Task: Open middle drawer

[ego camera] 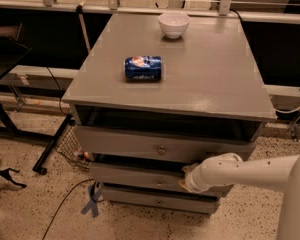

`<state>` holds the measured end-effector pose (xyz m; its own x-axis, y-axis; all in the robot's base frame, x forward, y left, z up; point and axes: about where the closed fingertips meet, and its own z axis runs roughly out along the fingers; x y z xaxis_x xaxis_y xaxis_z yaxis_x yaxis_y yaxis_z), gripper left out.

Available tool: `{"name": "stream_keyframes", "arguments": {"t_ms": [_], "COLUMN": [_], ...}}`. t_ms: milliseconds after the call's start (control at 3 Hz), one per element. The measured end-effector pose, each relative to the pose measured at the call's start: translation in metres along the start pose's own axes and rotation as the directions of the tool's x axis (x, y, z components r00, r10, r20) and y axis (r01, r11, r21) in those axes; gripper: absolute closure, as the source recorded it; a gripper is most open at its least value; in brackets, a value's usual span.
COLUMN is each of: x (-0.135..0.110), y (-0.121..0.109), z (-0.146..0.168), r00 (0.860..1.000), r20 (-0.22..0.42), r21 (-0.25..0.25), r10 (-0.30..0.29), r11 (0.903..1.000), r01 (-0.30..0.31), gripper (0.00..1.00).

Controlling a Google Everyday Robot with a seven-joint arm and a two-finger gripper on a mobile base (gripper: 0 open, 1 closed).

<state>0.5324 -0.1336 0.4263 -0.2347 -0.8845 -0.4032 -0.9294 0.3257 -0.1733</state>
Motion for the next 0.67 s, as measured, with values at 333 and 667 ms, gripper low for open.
{"name": "stream_keyframes", "arguments": {"t_ms": [333,667], "x": [0.0,0.0], "y": [0.0001,0.0001], "z": [0.0001,0.0001], "r00": [1.0,1.0], "r20": [0.0,0.0], "r21": [0.0,0.0], "r10": [0.0,0.0], "r11": [1.0,1.0], "r01": [0.0,0.0], "gripper": [0.54,0.31]}}
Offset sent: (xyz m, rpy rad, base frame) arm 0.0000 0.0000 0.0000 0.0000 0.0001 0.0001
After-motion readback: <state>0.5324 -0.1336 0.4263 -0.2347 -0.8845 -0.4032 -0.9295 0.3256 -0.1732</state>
